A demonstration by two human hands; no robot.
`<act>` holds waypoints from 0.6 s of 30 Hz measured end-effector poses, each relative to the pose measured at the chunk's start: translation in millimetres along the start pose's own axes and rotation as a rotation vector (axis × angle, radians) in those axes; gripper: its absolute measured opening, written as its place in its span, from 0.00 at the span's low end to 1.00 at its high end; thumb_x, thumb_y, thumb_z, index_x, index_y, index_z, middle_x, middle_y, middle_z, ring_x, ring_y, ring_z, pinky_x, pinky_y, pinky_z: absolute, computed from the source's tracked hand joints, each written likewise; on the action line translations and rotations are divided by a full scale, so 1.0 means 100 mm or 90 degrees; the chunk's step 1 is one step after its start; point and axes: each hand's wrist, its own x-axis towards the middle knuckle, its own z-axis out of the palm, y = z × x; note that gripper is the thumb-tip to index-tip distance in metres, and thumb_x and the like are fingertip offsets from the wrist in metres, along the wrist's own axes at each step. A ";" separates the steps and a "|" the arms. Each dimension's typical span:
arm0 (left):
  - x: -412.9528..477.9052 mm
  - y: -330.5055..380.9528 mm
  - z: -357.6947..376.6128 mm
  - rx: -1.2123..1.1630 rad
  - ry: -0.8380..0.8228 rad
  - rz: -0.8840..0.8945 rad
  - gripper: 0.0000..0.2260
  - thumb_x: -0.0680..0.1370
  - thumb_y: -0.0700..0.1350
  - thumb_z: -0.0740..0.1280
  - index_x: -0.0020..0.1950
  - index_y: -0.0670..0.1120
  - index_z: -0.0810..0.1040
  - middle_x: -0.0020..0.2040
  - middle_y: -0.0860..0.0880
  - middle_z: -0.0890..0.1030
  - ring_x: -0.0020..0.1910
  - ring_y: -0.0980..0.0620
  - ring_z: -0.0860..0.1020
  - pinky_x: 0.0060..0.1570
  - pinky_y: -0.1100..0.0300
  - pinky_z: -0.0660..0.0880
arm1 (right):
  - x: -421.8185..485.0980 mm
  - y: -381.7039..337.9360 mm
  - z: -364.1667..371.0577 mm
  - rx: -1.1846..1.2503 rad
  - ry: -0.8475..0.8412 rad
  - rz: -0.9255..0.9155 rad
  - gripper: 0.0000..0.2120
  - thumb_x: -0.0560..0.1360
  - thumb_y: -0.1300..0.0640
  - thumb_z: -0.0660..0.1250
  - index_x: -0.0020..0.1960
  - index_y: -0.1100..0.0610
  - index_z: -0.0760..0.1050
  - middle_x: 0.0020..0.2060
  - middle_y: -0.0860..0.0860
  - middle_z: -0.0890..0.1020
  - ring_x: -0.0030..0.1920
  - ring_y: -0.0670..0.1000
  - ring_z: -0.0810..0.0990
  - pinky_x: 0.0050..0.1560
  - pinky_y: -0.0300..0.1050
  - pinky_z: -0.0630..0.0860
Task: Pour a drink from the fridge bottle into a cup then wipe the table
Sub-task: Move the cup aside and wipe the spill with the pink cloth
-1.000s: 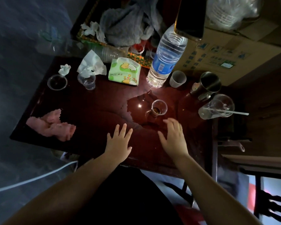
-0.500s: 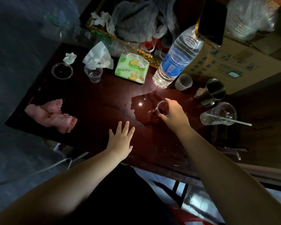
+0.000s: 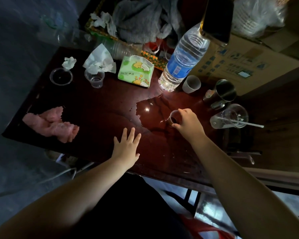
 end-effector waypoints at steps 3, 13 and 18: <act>0.00 0.00 0.00 0.002 -0.001 0.000 0.34 0.80 0.57 0.60 0.78 0.50 0.44 0.78 0.45 0.41 0.76 0.40 0.42 0.70 0.38 0.57 | -0.05 0.06 0.00 0.005 0.003 0.015 0.34 0.70 0.53 0.74 0.71 0.61 0.65 0.65 0.56 0.70 0.66 0.56 0.69 0.64 0.50 0.69; 0.01 0.01 -0.01 0.023 -0.002 0.003 0.34 0.79 0.58 0.59 0.78 0.50 0.44 0.78 0.45 0.41 0.76 0.40 0.43 0.70 0.39 0.58 | -0.25 0.16 -0.17 0.118 0.091 0.035 0.37 0.69 0.53 0.74 0.73 0.58 0.61 0.67 0.55 0.71 0.68 0.53 0.69 0.64 0.40 0.64; -0.02 0.01 -0.01 0.037 -0.005 0.006 0.35 0.79 0.59 0.58 0.78 0.50 0.43 0.78 0.45 0.41 0.76 0.40 0.43 0.70 0.39 0.57 | -0.49 0.36 -0.32 0.102 0.134 0.037 0.36 0.70 0.52 0.73 0.72 0.58 0.62 0.67 0.55 0.71 0.68 0.52 0.68 0.65 0.42 0.63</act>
